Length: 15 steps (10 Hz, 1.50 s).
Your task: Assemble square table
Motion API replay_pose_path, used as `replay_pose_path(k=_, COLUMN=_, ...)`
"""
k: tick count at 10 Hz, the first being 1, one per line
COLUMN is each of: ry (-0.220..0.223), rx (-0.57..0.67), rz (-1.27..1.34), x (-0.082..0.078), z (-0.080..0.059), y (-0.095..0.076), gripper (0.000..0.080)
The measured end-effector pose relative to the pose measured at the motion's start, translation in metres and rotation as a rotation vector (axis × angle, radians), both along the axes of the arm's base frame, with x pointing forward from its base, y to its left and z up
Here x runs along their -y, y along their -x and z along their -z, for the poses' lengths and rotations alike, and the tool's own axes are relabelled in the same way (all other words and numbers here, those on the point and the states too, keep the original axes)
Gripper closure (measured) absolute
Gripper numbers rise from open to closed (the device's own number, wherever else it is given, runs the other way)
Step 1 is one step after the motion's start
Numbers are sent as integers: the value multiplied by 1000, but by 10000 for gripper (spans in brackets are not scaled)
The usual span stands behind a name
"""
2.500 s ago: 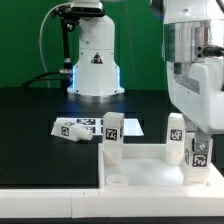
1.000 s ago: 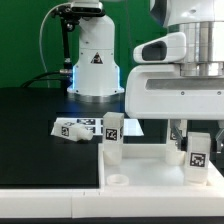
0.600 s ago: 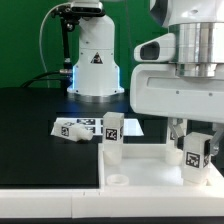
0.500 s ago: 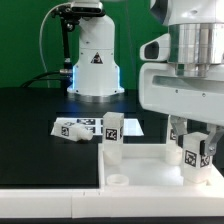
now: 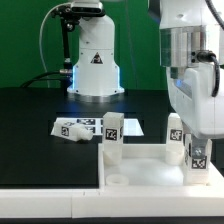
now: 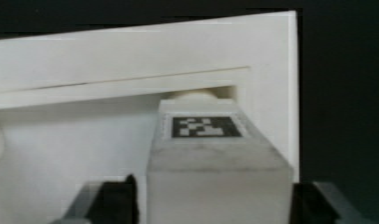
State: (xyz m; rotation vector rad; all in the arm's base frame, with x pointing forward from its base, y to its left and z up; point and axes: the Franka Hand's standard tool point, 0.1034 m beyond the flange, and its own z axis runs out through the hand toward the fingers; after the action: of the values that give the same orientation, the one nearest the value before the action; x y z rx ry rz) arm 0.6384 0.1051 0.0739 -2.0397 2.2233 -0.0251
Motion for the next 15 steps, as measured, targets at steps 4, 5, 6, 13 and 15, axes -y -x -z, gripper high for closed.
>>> replay_pose_path(k=4, ry=84, rx=100, rz=-705, x=-7, z=-3, y=-7, gripper=156)
replay_pose_path(k=5, ry=92, rx=97, rz=-736, x=-5, z=-2, y=-6, gripper=156)
replay_pose_path(k=6, ry=107, rx=100, rz=-816, x=-4, z=-2, y=-7, gripper=156)
replay_pose_path(k=13, ry=191, rx=124, rz=-1352, x=-5, z=-1, y=-8, gripper=325)
replay_pose_path(k=15, ry=177, rx=115, rz=-1240, x=-3, z=0, y=-7, gripper=462)
